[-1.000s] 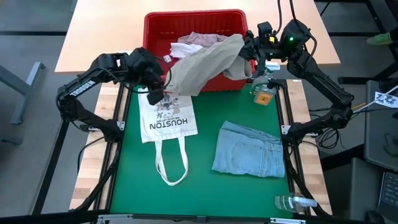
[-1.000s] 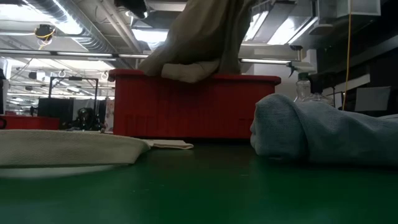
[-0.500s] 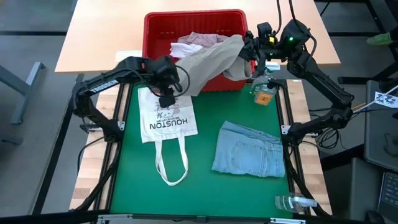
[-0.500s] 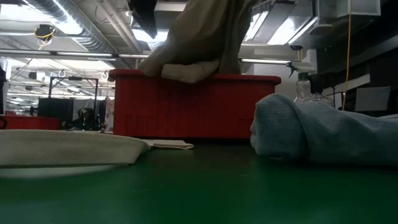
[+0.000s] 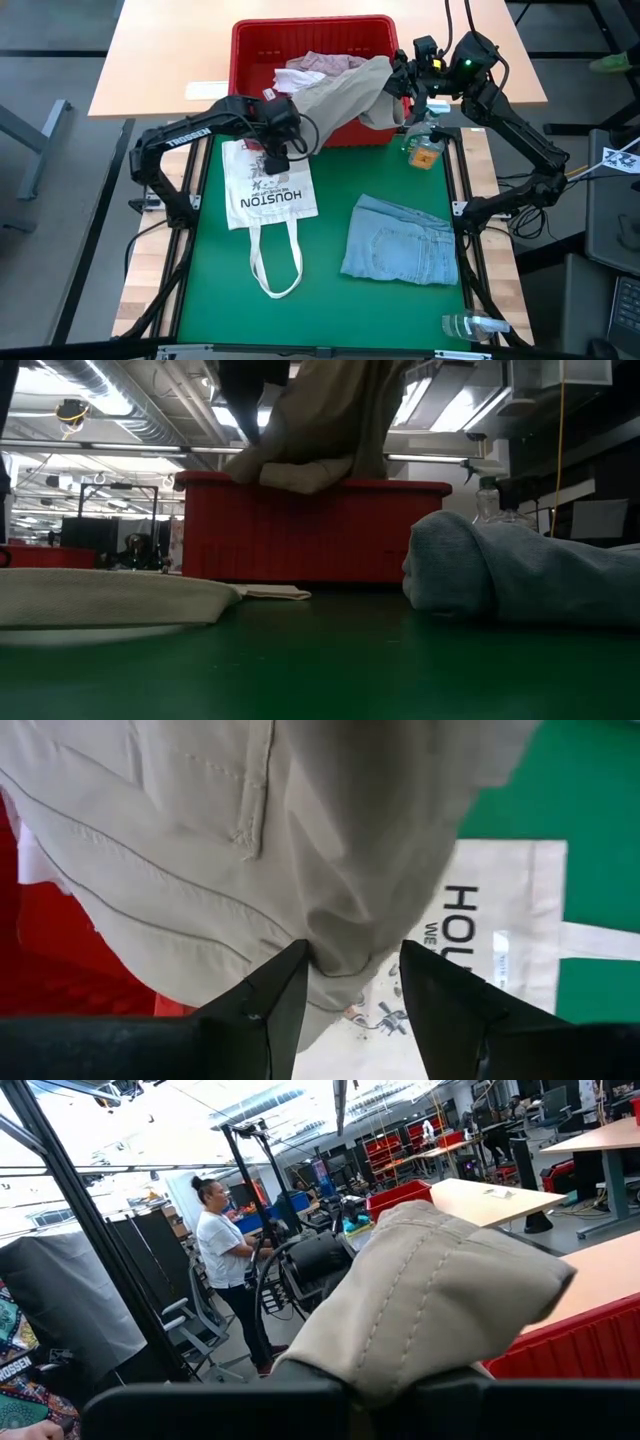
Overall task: Fold laundry
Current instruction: Remove the gray shorts from the red bin
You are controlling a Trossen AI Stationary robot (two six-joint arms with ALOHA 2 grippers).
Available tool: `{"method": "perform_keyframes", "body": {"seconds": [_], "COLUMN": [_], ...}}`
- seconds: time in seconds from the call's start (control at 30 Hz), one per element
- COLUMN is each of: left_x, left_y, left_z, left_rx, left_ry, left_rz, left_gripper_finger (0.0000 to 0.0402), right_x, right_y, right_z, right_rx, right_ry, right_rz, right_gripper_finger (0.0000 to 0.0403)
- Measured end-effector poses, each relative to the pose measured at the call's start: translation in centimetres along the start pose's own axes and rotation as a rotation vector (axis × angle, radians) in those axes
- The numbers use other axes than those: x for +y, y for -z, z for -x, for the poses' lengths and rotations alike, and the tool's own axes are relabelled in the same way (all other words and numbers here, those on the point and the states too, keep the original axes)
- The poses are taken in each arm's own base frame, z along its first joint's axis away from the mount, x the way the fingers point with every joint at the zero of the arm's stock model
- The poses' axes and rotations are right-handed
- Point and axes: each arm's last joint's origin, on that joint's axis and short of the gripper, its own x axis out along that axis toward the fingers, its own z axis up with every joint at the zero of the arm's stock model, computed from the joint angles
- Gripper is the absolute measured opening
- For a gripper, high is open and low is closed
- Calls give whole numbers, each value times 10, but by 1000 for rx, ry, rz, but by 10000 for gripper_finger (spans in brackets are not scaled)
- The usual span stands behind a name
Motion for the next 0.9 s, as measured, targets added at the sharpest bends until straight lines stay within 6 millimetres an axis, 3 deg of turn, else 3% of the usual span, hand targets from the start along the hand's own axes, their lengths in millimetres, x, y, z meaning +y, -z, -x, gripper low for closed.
{"method": "perform_keyframes", "body": {"seconds": [0.3,0.57,0.77,0.9], "left_x": [-2,-2,-17,-25], "left_y": [-6,-4,-1,5], "left_z": [-17,-14,-6,11], "left_rx": [55,67,103,128], "left_ry": [-25,-113,-155,-228], "left_rz": [-13,6,-64,-93], "left_gripper_finger": [144,13,5,3], "right_x": [0,1,1,2], "right_y": [0,0,0,-2], "right_z": [0,0,0,0], "right_rx": [3,14,5,-14], "right_ry": [-5,-27,-26,-36], "right_rz": [0,0,36,71], "right_gripper_finger": [17,17,17,17]}}
